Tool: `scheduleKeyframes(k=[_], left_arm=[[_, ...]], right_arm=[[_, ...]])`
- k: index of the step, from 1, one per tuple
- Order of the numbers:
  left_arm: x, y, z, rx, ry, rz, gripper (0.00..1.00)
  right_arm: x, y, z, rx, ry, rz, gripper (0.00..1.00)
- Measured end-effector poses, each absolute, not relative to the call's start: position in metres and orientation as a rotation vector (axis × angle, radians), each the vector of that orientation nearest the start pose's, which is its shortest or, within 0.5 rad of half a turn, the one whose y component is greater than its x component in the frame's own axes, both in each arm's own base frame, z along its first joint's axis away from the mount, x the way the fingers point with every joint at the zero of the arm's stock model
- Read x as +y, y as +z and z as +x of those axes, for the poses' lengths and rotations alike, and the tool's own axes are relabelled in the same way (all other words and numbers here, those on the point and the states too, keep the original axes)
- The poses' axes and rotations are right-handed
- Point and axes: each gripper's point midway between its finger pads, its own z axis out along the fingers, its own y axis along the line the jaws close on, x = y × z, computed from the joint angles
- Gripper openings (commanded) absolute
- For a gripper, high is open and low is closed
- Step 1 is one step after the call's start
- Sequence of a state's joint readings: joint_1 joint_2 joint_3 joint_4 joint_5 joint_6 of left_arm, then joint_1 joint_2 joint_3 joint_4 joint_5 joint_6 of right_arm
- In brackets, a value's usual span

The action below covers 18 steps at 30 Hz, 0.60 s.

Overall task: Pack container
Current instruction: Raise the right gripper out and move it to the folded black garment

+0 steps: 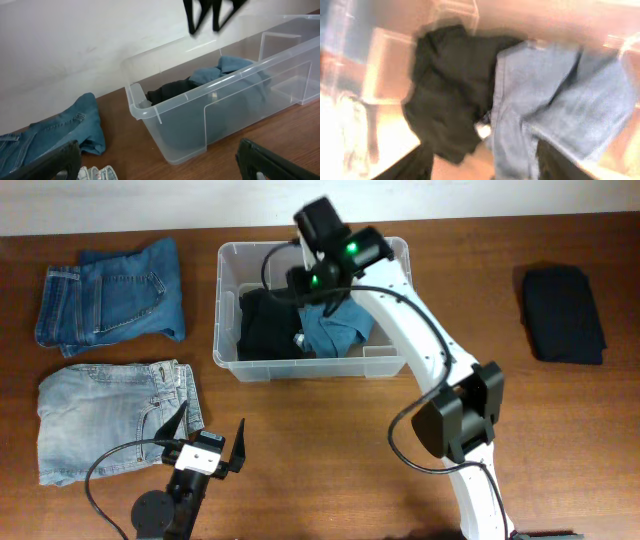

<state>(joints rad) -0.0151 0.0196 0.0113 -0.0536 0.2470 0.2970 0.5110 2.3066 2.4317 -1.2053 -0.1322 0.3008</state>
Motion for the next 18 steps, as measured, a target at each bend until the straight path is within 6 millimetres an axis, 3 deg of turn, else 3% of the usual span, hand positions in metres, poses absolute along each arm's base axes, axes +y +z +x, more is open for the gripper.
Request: scheduleKeyframes(k=[5,9,13,18], left_arm=[[-0.046,0.162,0.241,1.571,0.015,0.438,0.99],[-0.046,0.162,0.241,1.571,0.015,0.438,0.99],[-0.046,0.162,0.241,1.571,0.015,0.438,0.99],[-0.046,0.162,0.241,1.571,0.015,0.438,0.99]], right_arm=[[0.281,0.248,0.465,2.585,0.464,-0.327,0.91],[0.254,0.281,0.46,2.556,0.432,-0.274,0.99],[0.2,0.288,0.461,2.593,0.309,-0.152,0.99],[0.128,0.276,0.462,2.679,0.164,0.031,0.99]])
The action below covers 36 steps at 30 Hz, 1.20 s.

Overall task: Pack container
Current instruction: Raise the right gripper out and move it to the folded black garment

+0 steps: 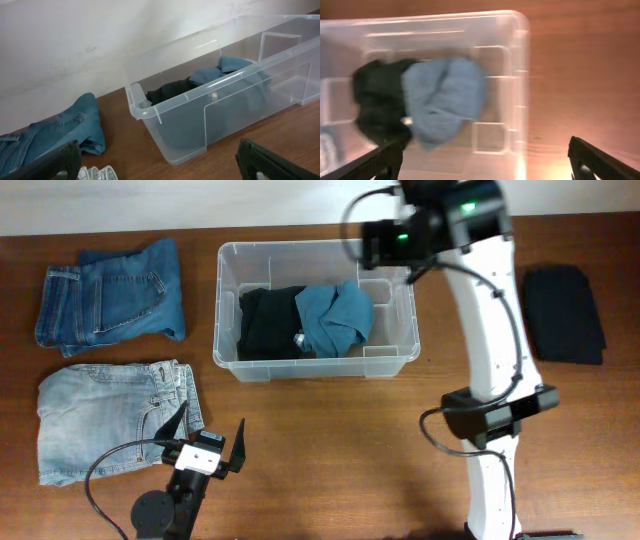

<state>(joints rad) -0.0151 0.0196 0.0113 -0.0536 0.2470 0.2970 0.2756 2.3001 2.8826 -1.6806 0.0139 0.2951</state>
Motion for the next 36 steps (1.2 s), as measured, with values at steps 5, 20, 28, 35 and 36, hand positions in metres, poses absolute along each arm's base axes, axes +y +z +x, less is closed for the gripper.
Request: scheduleKeyframes(k=[5,20,28,35,36], left_arm=[[-0.046,0.162,0.241,1.571,0.015,0.438,0.99],[-0.046,0.162,0.241,1.571,0.015,0.438,0.99],[-0.046,0.162,0.241,1.571,0.015,0.438,0.99],[-0.046,0.162,0.241,1.571,0.015,0.438,0.99],[-0.046,0.162,0.241,1.571,0.015,0.438,0.99]], right_arm=[[0.054,0.275,0.474,2.672,0.094,0.248,0.98],[-0.137,0.255,0.454,2.638,0.003,0.781,0.91],[-0.165,0.206,0.463,2.694,-0.047,0.815,0.04],[-0.207,0.185,0.472,2.629,-0.118,0.879,0.04],[-0.214,0.184,0.474,2.612,-0.127,0.887,0.04]])
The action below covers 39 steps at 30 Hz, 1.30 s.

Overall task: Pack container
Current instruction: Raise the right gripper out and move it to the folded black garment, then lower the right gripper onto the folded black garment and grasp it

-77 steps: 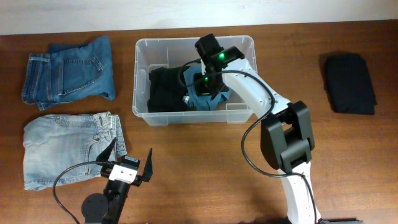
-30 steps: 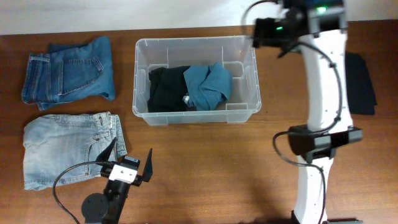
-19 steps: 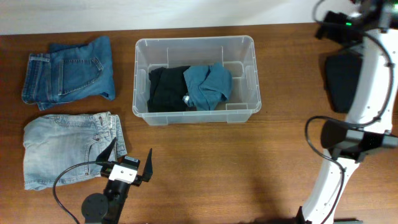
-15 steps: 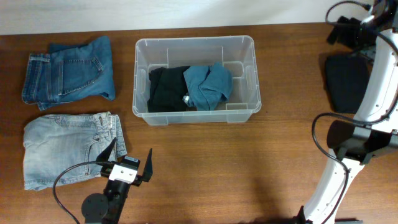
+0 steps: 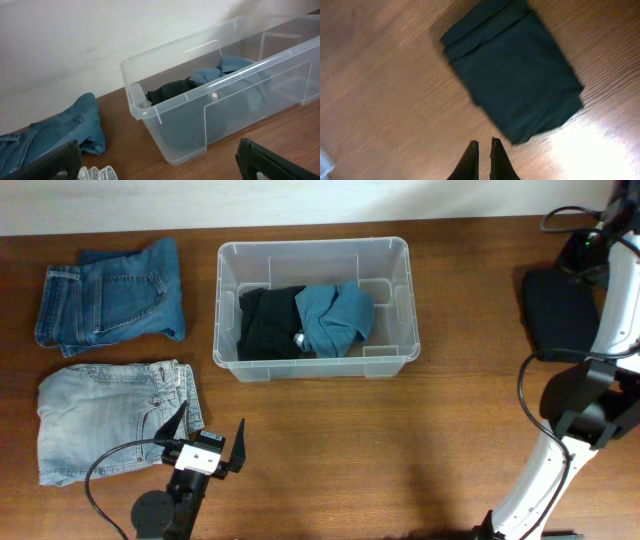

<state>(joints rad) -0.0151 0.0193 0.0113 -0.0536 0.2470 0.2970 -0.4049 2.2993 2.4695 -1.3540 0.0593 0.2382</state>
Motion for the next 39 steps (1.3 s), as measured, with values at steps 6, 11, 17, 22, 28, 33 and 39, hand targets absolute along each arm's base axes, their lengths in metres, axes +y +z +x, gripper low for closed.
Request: scheduleKeyframes(k=[6,11,17,22,28,33,39], left_arm=[[-0.046,0.162,0.241,1.571,0.015,0.438,0.99],[-0.046,0.162,0.241,1.571,0.015,0.438,0.99],[-0.046,0.162,0.241,1.571,0.015,0.438,0.99],[-0.046,0.162,0.241,1.571,0.015,0.438,0.99],[-0.046,0.162,0.241,1.571,0.015,0.438,0.99],[-0.046,0.162,0.241,1.571,0.015,0.438,0.99],[-0.046,0.162,0.241,1.571,0.015,0.438,0.99]], right_arm=[[-0.256,0.158,0.475,2.543,-0.162,0.962,0.04],[-0.275,0.114,0.47,2.548,-0.17,1.005,0.04],[-0.27,0.07,0.471,2.571,-0.122,0.968,0.04],[-0.266,0.056,0.466,2.598,-0.106,0.967,0.04],[-0.256,0.034,0.453,2.656,-0.093,0.985,0.04],[-0.246,0.02,0.442,2.708,-0.082,0.992,0.04],[-0.231,0.012,0.438,2.75,-0.043,0.988,0.04]])
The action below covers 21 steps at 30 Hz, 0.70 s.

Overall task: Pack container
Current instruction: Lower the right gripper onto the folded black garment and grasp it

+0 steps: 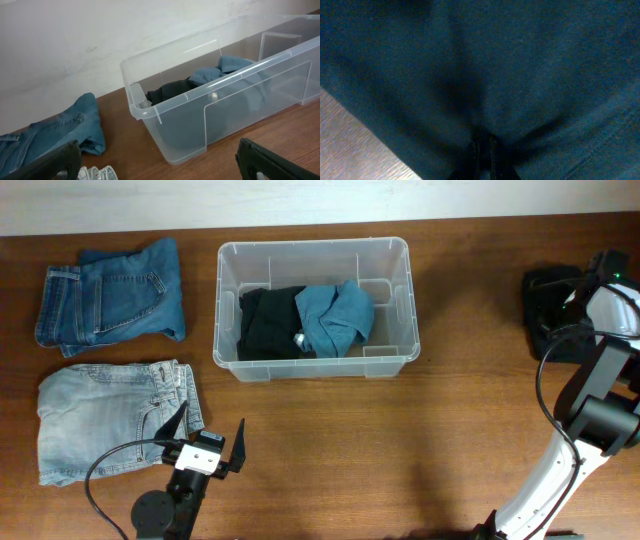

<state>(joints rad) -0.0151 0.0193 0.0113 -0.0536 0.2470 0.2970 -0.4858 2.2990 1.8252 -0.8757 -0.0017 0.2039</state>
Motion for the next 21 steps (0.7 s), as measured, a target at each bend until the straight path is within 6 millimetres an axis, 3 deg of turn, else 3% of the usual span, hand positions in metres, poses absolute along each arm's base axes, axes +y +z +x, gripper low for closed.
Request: scheduleKeyframes(k=[6,12,17,19,21], left_arm=[[-0.046,0.162,0.241,1.571,0.015,0.438,0.99],[-0.046,0.162,0.241,1.571,0.015,0.438,0.99],[-0.046,0.162,0.241,1.571,0.015,0.438,0.99],[-0.046,0.162,0.241,1.571,0.015,0.438,0.99],[-0.046,0.162,0.241,1.571,0.015,0.438,0.99]], right_arm=[[-0.198,0.012,0.431,2.769,0.134,1.14,0.04],[-0.141,0.018,0.45,2.73,0.501,1.202,0.04],[-0.108,0.029,0.461,2.73,0.663,1.16,0.04],[-0.106,0.04,0.467,2.716,0.692,1.142,0.11],[-0.109,0.053,0.472,2.701,0.699,1.118,0.25]])
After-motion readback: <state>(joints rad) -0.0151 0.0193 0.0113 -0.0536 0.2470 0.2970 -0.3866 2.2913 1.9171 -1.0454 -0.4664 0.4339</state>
